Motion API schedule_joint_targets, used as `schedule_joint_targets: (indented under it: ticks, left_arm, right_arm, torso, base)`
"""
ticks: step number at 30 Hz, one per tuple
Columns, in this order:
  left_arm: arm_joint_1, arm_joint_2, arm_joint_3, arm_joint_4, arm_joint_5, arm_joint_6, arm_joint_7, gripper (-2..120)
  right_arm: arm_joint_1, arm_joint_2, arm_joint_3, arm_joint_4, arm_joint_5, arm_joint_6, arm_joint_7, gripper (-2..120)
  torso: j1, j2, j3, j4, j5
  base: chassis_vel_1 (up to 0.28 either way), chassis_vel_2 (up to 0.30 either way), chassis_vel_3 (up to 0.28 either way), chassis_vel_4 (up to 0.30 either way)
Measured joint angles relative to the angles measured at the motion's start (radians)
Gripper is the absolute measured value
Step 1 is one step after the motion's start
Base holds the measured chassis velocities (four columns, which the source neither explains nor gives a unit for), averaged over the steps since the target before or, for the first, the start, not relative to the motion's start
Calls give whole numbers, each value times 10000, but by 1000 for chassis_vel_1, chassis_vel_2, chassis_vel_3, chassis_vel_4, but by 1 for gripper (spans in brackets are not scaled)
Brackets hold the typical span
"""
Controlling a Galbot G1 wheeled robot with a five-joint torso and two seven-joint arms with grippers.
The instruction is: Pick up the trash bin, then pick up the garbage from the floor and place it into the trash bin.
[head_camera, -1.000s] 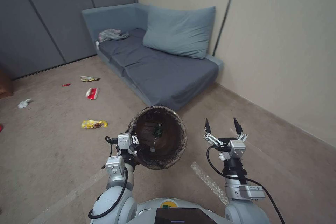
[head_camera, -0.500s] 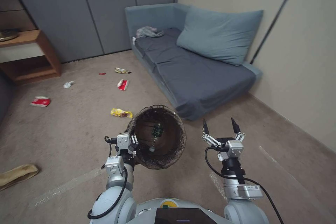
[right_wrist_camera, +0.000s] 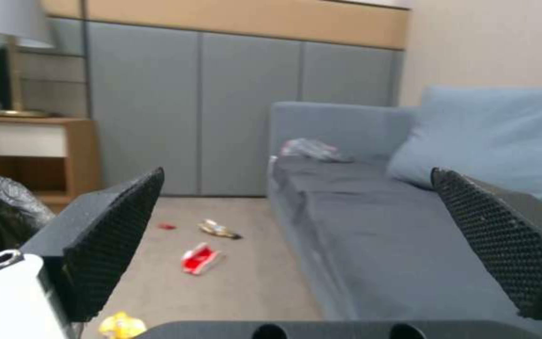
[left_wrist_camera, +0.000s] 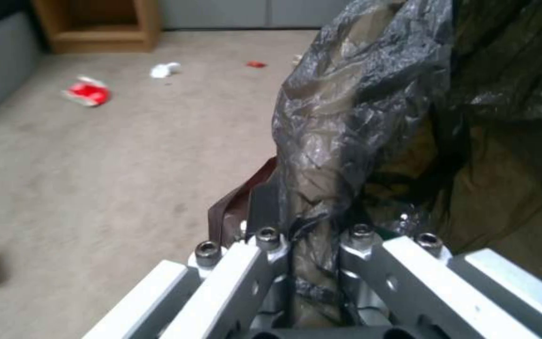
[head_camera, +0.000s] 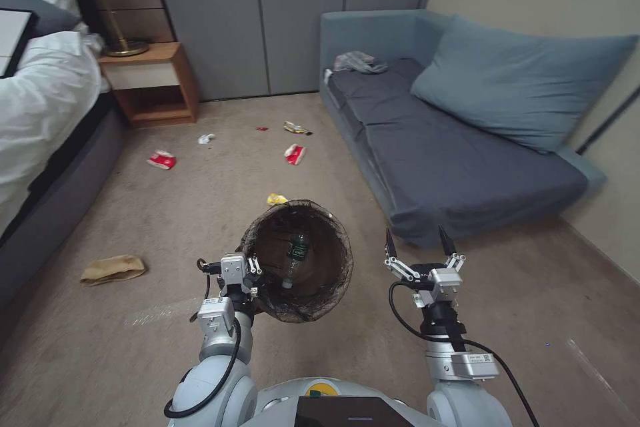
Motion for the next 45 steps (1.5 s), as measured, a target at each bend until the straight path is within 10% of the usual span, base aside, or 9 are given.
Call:
schedule_joint_targets:
  ticks: [45]
  left_arm:
    - [-59,-151,22,279,458,-491,77,3]
  right_arm:
    - [50,0,68,-215,-85,359,-272,100]
  torso:
    - [0,0,0,1,0]
  base:
    - [68,70,71,72]
